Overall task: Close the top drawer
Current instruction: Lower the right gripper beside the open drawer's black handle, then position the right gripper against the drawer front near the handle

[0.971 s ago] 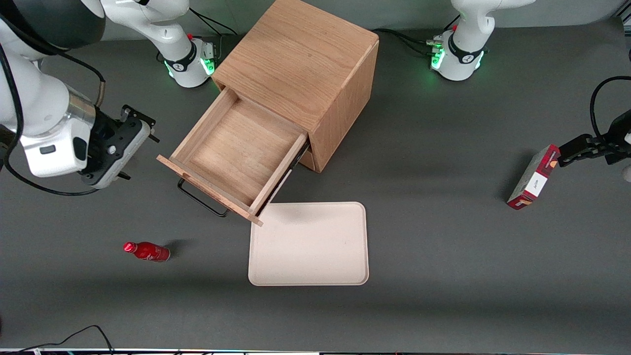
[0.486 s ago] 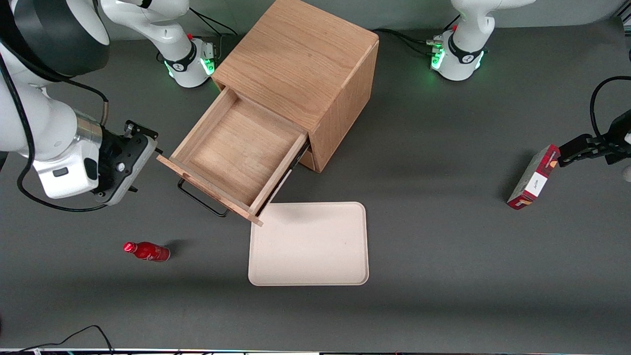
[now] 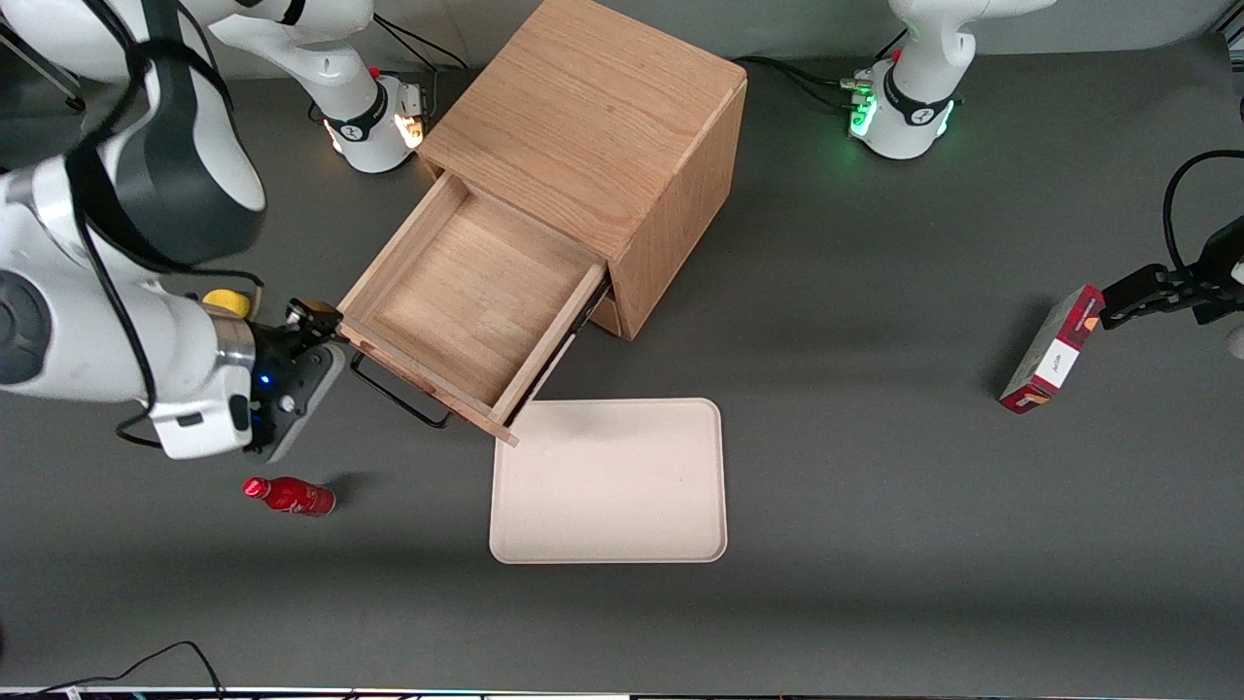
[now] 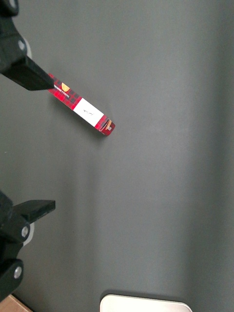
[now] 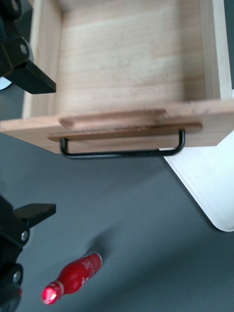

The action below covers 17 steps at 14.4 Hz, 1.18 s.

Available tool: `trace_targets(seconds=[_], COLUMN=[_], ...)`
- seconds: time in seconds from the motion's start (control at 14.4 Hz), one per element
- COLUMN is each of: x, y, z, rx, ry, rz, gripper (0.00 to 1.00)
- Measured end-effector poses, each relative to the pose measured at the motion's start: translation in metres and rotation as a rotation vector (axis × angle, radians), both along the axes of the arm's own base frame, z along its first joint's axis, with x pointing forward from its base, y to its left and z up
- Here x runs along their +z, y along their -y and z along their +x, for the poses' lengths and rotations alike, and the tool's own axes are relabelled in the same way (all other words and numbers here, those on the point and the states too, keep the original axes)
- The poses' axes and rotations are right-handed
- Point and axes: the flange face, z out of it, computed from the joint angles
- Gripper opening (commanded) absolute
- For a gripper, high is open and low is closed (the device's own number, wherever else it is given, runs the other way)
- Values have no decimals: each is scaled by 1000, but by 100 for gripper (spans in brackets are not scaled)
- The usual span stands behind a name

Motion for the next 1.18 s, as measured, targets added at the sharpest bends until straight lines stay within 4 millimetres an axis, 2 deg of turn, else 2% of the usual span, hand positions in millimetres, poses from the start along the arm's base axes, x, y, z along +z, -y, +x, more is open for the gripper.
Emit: trace_targets(seconds=[0.21,0.49,0.97,1.18], x=[-35,-67,-91,-108], y=[-2,-4,-3,-2], z=[14,24,28,33], rx=[-7,-40,-100,-114], ry=[-13,-41,-82,-86], rz=[9,31,57,59], gripper=[100,100,100,100])
